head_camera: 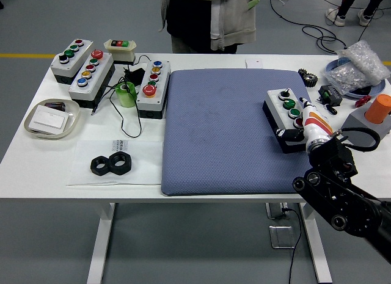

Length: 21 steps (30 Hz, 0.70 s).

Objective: Pick up the button,place it on the desk,press the button,press the button

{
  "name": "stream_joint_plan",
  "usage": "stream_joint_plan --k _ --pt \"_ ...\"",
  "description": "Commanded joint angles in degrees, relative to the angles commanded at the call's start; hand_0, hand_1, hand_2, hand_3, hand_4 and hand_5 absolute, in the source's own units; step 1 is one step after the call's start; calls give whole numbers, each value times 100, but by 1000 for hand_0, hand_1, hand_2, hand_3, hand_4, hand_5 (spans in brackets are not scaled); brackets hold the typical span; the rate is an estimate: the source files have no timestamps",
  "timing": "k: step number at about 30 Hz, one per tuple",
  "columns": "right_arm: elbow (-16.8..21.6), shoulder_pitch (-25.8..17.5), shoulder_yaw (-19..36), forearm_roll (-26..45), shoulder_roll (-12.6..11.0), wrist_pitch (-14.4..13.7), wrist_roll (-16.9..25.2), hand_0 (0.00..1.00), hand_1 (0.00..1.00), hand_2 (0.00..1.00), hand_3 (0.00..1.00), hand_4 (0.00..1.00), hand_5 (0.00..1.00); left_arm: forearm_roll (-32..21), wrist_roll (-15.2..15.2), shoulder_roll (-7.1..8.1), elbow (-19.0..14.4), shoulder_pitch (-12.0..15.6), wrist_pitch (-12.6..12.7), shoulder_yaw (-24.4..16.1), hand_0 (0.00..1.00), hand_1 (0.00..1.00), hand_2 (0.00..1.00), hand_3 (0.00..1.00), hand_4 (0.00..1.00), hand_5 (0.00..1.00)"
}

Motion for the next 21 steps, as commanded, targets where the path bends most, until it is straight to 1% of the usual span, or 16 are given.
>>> stream_joint_plan --k 3,4,9,10,15,16,18,21 --pt "-28 28 -25 -8 -16 5 -46 964 885 946 947 887 177 -23 -10 1 -1 -2 1 13 782 823 903 829 593 998" --pt "-33 35 -31 -11 -19 6 -57 923 783 824 867 885 175 -27 -12 2 -1 -2 1 15 783 824 903 828 591 998" --pt "-49 113 -139 -101 -62 139 -74 923 783 824 867 885 175 -33 -16 3 -1 -6 2 20 783 824 903 828 591 998" --pt "-54 130 -169 -112 -77 190 -74 854 621 644 770 876 167 -33 -16 3 0 -7 2 21 782 824 903 828 588 998" --pt "-70 204 -315 -179 -172 531 -74 854 621 644 770 876 167 -39 -19 6 -3 -8 0 27 782 824 903 828 588 998" --pt "-67 213 -338 -190 -188 559 -74 785 536 556 717 866 164 -40 -20 7 -3 -8 0 28 782 824 903 827 588 998" --pt "-56 233 -396 -213 -226 591 -74 785 536 556 717 866 164 -41 -20 8 -4 -6 -1 29 782 824 903 827 588 998" --pt "-46 309 -555 -245 -331 727 -74 785 536 556 717 866 164 -45 -22 9 -4 -7 -2 33 782 824 903 827 588 998"
